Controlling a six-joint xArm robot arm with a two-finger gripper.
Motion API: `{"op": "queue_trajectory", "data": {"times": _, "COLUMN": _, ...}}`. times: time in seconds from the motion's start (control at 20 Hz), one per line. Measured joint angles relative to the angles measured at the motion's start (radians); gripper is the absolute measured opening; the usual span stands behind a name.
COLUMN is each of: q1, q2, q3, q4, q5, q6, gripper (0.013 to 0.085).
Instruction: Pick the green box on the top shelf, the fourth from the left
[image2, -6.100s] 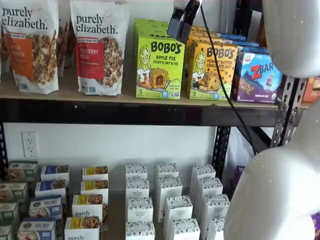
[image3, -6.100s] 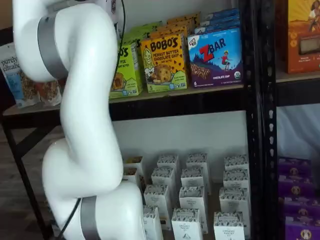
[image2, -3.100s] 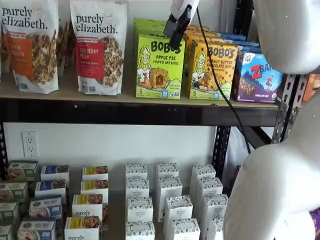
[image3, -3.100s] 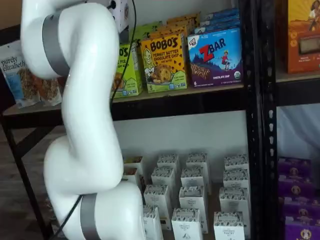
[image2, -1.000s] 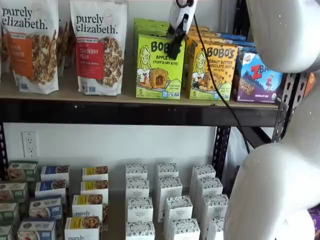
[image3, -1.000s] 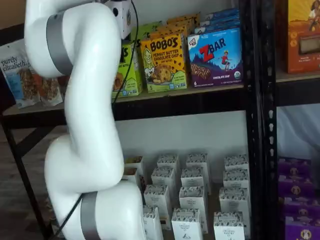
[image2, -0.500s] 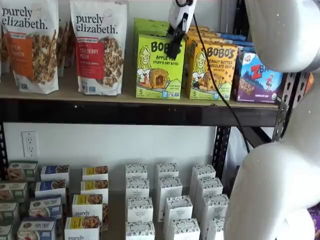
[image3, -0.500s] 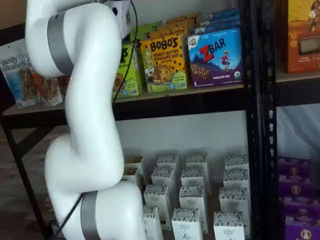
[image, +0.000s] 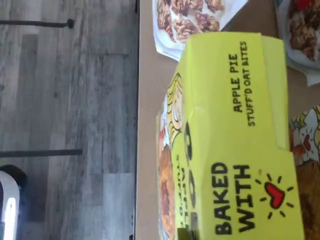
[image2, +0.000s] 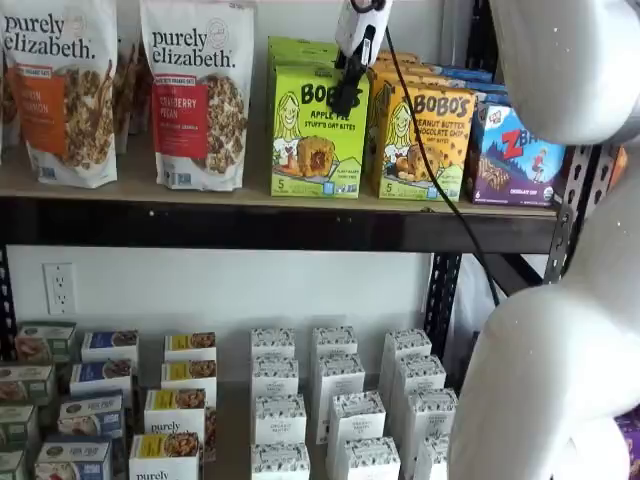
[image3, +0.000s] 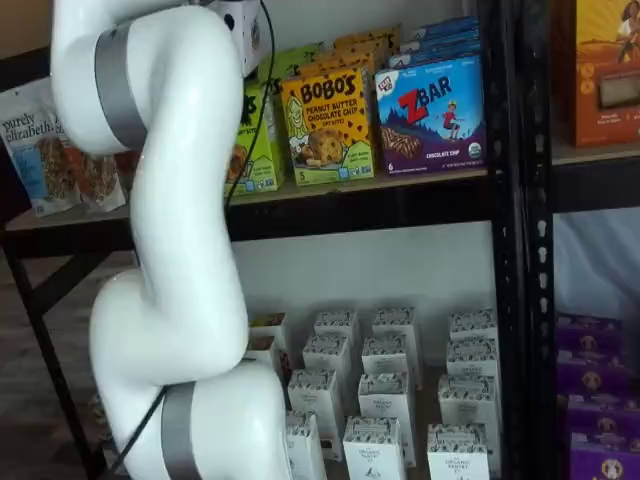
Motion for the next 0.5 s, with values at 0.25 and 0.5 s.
{"op": "queue_trajectory", "data": {"times": 0.25, "q1": -0.002, "q2": 0.004, "q3": -0.011, "q4": 0.006, "q5": 0.013, "q6": 0.0, "gripper": 0.033}}
{"op": "queue_trajectory", "data": {"times": 0.5, "q1": -0.002, "q2": -0.002, "q3": -0.009, "q4": 0.016, "q5": 0.011, "q6": 0.002, "gripper": 0.033}}
